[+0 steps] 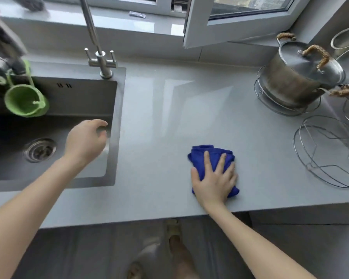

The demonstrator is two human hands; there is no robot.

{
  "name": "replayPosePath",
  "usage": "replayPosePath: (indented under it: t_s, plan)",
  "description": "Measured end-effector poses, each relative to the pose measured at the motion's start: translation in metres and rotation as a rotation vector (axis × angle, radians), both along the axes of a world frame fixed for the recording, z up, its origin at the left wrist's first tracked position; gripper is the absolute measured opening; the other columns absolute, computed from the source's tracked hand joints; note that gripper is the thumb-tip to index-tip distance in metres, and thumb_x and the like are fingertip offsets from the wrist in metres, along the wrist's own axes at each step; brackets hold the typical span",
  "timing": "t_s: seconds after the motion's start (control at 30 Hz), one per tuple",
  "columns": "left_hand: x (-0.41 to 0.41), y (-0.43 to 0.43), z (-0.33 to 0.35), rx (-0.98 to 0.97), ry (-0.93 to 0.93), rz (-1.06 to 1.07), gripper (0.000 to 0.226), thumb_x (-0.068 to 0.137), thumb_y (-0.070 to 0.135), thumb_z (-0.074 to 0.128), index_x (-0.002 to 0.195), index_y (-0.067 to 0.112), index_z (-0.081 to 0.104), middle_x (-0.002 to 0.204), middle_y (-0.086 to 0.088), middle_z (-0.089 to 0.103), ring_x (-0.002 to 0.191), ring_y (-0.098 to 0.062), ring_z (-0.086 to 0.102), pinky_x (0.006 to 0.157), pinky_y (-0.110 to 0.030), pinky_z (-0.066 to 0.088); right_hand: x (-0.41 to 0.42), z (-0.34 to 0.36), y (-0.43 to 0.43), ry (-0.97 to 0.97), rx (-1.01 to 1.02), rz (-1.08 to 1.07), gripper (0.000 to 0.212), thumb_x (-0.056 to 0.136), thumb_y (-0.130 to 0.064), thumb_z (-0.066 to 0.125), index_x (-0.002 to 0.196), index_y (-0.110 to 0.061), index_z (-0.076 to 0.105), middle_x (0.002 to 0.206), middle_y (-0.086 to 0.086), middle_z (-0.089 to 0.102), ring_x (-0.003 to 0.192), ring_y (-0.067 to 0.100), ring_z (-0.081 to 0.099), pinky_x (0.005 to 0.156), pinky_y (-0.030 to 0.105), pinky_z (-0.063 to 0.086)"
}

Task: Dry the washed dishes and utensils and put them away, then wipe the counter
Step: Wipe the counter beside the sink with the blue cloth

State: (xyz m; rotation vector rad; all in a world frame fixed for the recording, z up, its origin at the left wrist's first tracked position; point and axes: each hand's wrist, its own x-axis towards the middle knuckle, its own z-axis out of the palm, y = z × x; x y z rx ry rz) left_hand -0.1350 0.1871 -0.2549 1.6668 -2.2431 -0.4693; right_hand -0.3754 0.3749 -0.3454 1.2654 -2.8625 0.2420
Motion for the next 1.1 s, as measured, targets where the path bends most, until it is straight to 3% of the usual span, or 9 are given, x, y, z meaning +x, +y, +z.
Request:
replayPosePath:
  t_s: [0.1,0.23,0.37,0.5,0.63,0.8,0.87,1.0,1.1]
  plan:
    - [0.036,0.018,0.008,-0.019,-0.014,0.016,0.033,0.088,0.009,0.051,0.120,0.006,0.062,0.120,-0.018,0.062,0.112,-0.037,0.054,0.093,-0.040,0.042,0.110,0.006,-0.025,-0.053,-0.033,0.237,0.063,0.080,-0.060,0.037,0.135,-0.033,0.051,0.145,0.021,0.043,0.128,0.052,0.038,0.103,0.065,0.030]
    - [0.061,0.035,0.017,-0.025,-0.003,0.038,0.034,0.087,0.008,0.052,0.120,0.007,0.062,0.116,-0.020,0.063,0.108,-0.037,0.057,0.090,-0.039,0.043,0.206,0.012,-0.036,-0.189,0.108,0.748,0.060,0.091,-0.057,0.037,0.147,-0.039,0.027,0.160,0.014,0.006,0.143,0.047,0.001,0.111,0.062,-0.003]
    - [0.064,0.040,0.026,-0.023,0.024,0.039,0.034,0.088,0.009,0.050,0.120,0.007,0.062,0.117,-0.019,0.063,0.109,-0.035,0.057,0.091,-0.038,0.042,0.162,0.005,-0.017,-0.069,0.001,1.007,0.052,0.090,-0.057,0.038,0.139,-0.043,0.041,0.156,0.004,0.029,0.142,0.040,0.024,0.110,0.062,0.015]
    - [0.058,0.034,0.035,-0.011,0.038,0.036,0.034,0.088,0.010,0.049,0.120,0.009,0.062,0.117,-0.017,0.063,0.110,-0.034,0.056,0.091,-0.037,0.042,0.050,0.006,0.013,-0.042,-0.043,0.743,0.052,0.082,-0.056,0.043,0.131,-0.041,0.053,0.145,0.003,0.047,0.130,0.036,0.046,0.098,0.061,0.038]
    - [0.046,0.021,0.038,0.003,0.062,0.031,0.033,0.089,0.010,0.048,0.119,0.011,0.062,0.118,-0.014,0.063,0.109,-0.030,0.056,0.090,-0.035,0.042,-0.035,0.014,-0.010,-0.062,0.172,0.260,0.067,0.081,-0.066,0.014,0.143,-0.047,0.031,0.157,0.001,0.025,0.142,0.034,0.026,0.110,0.053,0.024]
    - [0.009,-0.021,0.048,-0.018,0.113,0.002,0.031,0.091,0.011,0.048,0.118,0.013,0.063,0.117,-0.009,0.063,0.108,-0.025,0.056,0.090,-0.032,0.042,-0.012,0.023,-0.134,-0.210,0.189,-0.201,0.065,0.092,-0.062,0.026,0.150,-0.036,0.014,0.161,0.009,0.004,0.142,0.045,0.004,0.113,0.057,0.010]
    - [-0.006,-0.036,0.052,-0.026,0.137,-0.012,0.030,0.091,0.012,0.047,0.117,0.014,0.063,0.117,-0.006,0.063,0.108,-0.023,0.057,0.089,-0.031,0.043,0.007,0.020,-0.172,-0.151,0.192,-0.059,0.066,0.092,-0.063,0.026,0.151,-0.034,0.016,0.160,0.010,0.005,0.142,0.045,0.007,0.113,0.055,0.012]
    - [-0.035,-0.083,0.043,0.019,0.140,0.010,0.031,0.091,0.012,0.047,0.118,0.016,0.062,0.118,-0.003,0.062,0.107,-0.020,0.057,0.086,-0.025,0.041,0.007,0.012,-0.247,-0.057,0.143,0.601,0.072,0.081,-0.066,0.010,0.146,-0.042,0.028,0.160,0.005,0.016,0.143,0.040,0.015,0.113,0.049,0.015]
    - [-0.054,-0.119,0.031,0.035,0.137,0.026,0.029,0.090,0.011,0.048,0.115,0.016,0.064,0.117,-0.002,0.062,0.106,-0.018,0.057,0.083,-0.021,0.038,-0.031,0.008,-0.311,-0.026,0.054,1.032,0.057,0.086,-0.059,0.030,0.138,-0.042,0.044,0.152,0.003,0.036,0.137,0.039,0.034,0.109,0.048,0.028]
